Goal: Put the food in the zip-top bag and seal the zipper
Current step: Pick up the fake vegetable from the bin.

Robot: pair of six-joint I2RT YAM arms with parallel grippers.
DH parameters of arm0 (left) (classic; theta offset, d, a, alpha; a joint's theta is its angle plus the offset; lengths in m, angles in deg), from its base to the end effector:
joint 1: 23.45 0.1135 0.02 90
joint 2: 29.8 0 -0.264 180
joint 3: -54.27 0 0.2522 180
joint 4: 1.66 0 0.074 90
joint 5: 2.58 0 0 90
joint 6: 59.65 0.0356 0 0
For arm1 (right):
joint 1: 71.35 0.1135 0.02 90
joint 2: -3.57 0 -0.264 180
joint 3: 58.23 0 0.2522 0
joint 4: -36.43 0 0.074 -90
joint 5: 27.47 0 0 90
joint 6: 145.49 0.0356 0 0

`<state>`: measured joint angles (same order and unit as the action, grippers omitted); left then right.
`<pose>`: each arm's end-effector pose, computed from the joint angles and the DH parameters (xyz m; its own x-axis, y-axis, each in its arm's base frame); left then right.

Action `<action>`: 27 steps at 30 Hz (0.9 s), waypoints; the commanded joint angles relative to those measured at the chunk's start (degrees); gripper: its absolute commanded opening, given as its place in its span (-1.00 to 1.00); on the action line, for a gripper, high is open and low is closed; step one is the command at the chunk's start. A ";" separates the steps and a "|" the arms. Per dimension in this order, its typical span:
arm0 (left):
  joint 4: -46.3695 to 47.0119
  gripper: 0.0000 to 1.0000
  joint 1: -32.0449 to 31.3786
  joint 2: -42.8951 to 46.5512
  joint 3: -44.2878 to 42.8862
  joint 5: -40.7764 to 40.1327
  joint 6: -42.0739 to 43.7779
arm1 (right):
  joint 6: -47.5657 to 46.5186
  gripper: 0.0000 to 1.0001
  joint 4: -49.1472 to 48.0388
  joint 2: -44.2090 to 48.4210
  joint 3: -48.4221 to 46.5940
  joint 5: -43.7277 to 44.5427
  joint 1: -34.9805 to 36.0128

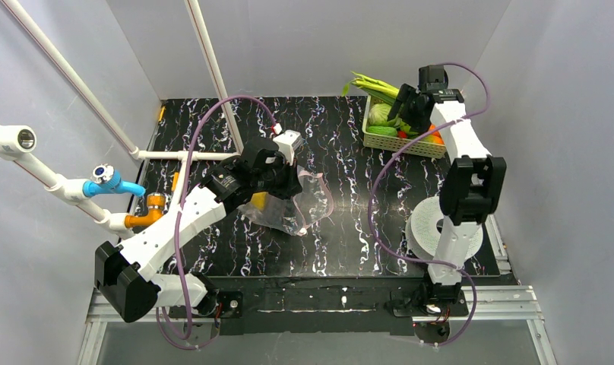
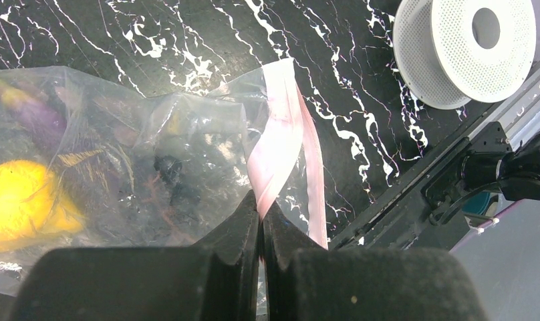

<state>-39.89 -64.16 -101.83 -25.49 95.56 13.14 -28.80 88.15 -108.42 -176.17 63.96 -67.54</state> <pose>0.2109 -0.1881 0.3431 -0.5859 0.1177 -0.8018 0.5913 0.7387 -0.3236 0.4452 0.0288 0.3059 -0.6608 0.4060 -0.6312 0.2773 0.9136 0.2973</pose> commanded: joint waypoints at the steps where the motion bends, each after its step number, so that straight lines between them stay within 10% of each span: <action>1: -0.67 -1.00 -0.06 0.84 -1.75 0.65 -0.19 | -1.99 0.66 6.18 -6.05 -9.66 -4.80 -1.13; 27: -1.10 -1.00 -0.04 0.70 -2.03 0.79 -0.12 | -0.60 0.25 3.87 -19.63 -16.34 -12.88 -1.18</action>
<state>-39.93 -64.16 -101.83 -25.55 96.07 12.95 -29.82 92.15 -127.54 -190.33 53.95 -68.70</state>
